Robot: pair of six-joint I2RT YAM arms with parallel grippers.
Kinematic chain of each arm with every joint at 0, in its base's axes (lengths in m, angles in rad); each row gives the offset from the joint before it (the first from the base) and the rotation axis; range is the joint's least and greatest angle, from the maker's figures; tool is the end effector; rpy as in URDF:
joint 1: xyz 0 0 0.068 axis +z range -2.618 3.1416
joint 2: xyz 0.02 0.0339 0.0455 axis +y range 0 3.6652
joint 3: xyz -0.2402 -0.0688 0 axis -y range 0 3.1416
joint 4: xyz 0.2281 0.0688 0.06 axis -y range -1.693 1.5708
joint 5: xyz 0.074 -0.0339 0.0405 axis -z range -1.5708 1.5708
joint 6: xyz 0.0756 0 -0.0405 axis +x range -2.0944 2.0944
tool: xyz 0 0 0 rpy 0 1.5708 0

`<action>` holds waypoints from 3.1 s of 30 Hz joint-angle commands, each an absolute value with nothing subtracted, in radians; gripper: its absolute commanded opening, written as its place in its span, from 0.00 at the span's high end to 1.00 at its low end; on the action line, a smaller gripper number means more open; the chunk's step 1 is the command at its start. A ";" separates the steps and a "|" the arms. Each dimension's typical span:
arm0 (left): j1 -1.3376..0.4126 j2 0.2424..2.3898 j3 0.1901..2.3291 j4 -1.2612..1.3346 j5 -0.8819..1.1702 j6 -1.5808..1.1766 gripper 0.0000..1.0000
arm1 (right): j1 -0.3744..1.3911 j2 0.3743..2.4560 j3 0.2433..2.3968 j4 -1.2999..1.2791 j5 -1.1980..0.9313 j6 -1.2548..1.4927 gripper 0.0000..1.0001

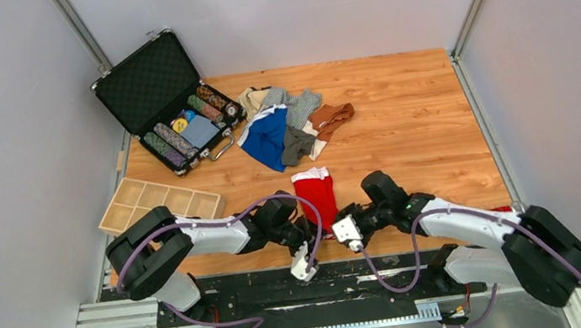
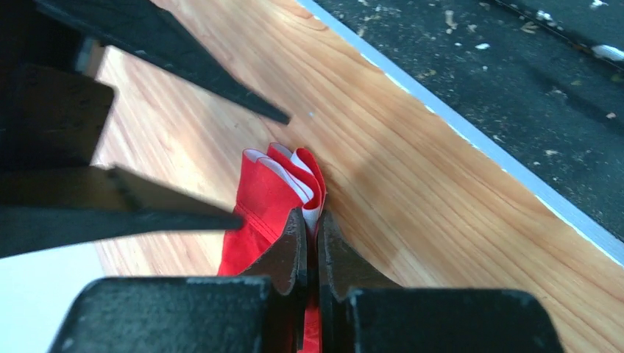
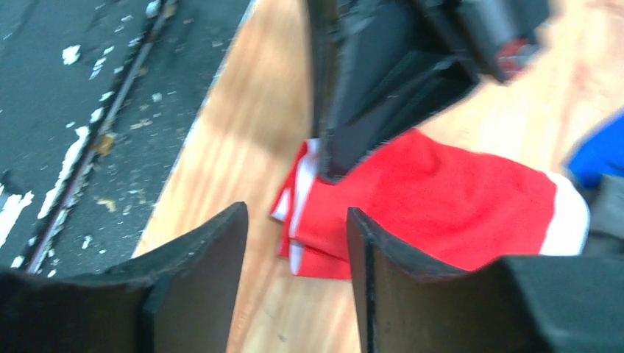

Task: Roll the underwear
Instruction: Roll the underwear to the center of the board.

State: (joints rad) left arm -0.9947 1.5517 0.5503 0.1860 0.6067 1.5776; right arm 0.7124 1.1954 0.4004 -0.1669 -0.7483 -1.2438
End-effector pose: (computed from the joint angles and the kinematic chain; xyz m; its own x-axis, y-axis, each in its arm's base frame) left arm 0.1176 -0.2602 0.0948 0.9046 0.1156 -0.4104 0.3904 -0.6113 0.6884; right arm 0.1242 0.1752 0.1100 0.5332 -0.4566 -0.7123 -0.8364 -0.4113 -0.3624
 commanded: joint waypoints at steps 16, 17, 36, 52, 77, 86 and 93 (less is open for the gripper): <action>-0.986 1.414 0.543 0.417 0.600 0.949 1.00 | 0.871 0.899 0.250 0.107 -0.457 -0.922 0.36; -0.986 1.411 0.541 0.423 0.598 0.942 1.00 | 0.872 0.912 0.255 0.118 -0.448 -0.917 0.38; -0.963 1.387 0.506 0.478 0.596 0.840 1.00 | 0.899 1.068 0.287 0.292 -0.357 -0.854 0.57; -0.946 1.295 0.459 0.423 0.468 0.793 0.53 | 0.896 1.135 0.387 0.180 -0.369 -0.809 0.96; -0.912 0.388 0.437 -0.500 0.079 0.927 0.29 | 0.765 1.820 1.270 -1.135 -0.823 -1.164 1.00; -0.912 0.561 0.453 -0.351 0.312 1.150 0.29 | 0.716 2.234 1.558 -1.393 -0.897 -1.106 1.00; -0.912 0.891 0.457 -0.067 0.523 1.302 0.29 | 0.628 2.435 1.632 -1.414 -0.977 -0.975 1.00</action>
State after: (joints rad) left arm -0.9142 0.7570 0.4217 -0.2783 0.3527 1.1816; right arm 0.6746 2.3264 1.6012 -1.4014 -0.9638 -1.0264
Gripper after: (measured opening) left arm 0.712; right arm 0.136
